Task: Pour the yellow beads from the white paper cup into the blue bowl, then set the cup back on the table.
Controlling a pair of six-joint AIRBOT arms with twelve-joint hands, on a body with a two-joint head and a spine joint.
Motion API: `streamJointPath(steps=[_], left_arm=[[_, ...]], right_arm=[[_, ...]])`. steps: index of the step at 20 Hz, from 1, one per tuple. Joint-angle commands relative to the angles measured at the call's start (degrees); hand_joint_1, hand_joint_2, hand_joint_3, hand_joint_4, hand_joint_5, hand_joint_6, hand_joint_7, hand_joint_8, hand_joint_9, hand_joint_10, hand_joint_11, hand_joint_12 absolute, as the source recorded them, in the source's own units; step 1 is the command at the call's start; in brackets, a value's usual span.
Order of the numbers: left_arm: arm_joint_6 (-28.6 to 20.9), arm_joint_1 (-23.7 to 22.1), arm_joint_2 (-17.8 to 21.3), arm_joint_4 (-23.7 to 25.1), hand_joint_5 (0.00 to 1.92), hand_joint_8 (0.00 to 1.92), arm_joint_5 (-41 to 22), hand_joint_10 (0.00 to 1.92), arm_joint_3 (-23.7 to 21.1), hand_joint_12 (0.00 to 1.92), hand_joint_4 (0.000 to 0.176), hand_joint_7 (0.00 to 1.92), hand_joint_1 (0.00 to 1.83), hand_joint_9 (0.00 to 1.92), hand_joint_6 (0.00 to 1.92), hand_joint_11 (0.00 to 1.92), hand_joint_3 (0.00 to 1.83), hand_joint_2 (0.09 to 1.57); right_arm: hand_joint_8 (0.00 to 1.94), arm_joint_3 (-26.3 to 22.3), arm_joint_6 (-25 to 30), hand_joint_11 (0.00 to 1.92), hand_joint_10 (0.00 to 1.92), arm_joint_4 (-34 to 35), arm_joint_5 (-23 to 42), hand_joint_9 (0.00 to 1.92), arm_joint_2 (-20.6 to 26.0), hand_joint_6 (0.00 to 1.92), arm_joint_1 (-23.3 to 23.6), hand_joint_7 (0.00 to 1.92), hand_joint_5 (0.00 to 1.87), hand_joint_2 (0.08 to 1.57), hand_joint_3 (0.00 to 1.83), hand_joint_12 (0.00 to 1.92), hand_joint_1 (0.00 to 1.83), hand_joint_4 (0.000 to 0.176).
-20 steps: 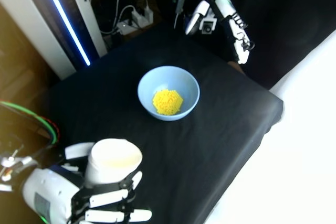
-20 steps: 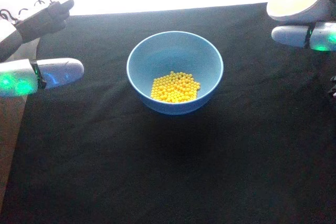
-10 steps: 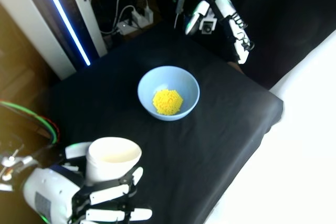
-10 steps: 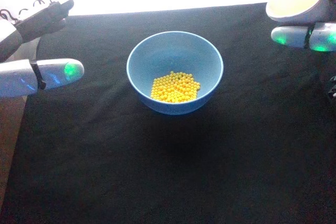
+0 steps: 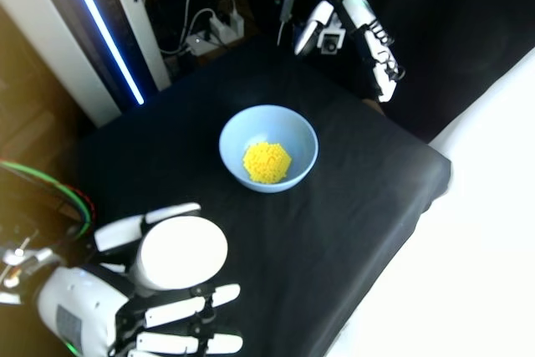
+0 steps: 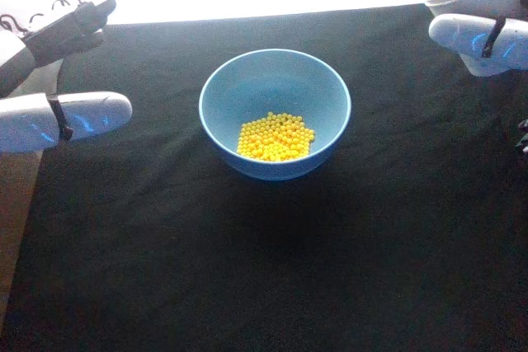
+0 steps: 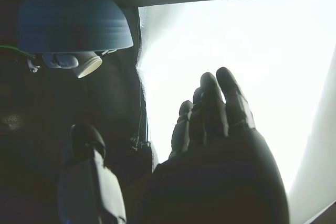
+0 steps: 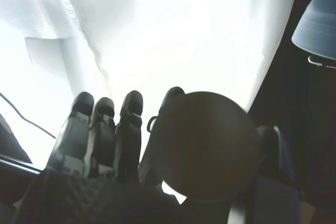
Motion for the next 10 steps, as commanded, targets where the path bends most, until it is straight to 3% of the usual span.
streamJointPath(steps=[1,4,5,7,9,10], left_arm=[[-0.5,-0.3,0.1,-1.0,0.06,0.00,-6.9,0.00,0.0,0.65,0.035,0.14,0.39,0.28,0.00,0.02,0.00,0.92],[-0.5,-0.3,0.1,-1.0,0.05,0.00,-6.9,0.00,0.0,0.64,0.032,0.15,0.39,0.29,0.00,0.03,0.00,0.92],[-0.5,-0.3,0.1,-1.0,0.06,0.00,-6.9,0.00,0.0,0.58,0.034,0.14,0.40,0.30,0.00,0.06,0.00,0.92],[-0.5,-0.3,0.1,-1.0,0.06,0.01,-6.9,0.00,0.0,0.56,0.042,0.16,0.39,0.31,0.00,0.06,0.00,0.92],[-0.5,-0.3,0.1,-1.0,0.06,0.01,-6.9,0.00,0.0,0.56,0.063,0.17,0.39,0.31,0.00,0.05,0.00,0.92],[-0.5,-0.3,0.1,-1.0,0.06,0.00,-6.9,0.00,0.0,0.56,0.051,0.14,0.39,0.30,0.00,0.05,0.00,0.93]], right_arm=[[0.00,0.5,0.9,0.00,0.00,1.2,6.9,0.22,0.3,0.00,0.0,0.44,0.98,0.91,0.00,0.28,0.58,0.000],[0.00,0.5,0.9,0.00,0.00,1.1,6.8,0.22,0.3,0.01,0.0,0.47,1.03,0.90,0.00,0.24,0.62,0.000],[0.00,0.5,0.9,0.00,0.00,1.1,6.8,0.22,0.3,0.00,0.0,0.47,0.96,0.92,0.00,0.34,0.59,0.013],[0.00,0.4,0.9,0.00,0.00,1.0,6.8,0.22,0.3,0.00,0.0,0.40,0.90,0.92,0.00,0.44,0.56,0.000],[0.00,0.4,0.9,0.00,0.00,0.9,6.8,0.22,0.3,0.00,0.0,0.36,0.81,0.87,0.00,0.46,0.50,0.003],[0.00,0.4,0.9,0.00,0.00,0.9,6.8,0.20,0.3,0.00,0.0,0.36,0.74,0.83,0.00,0.50,0.45,0.005]])
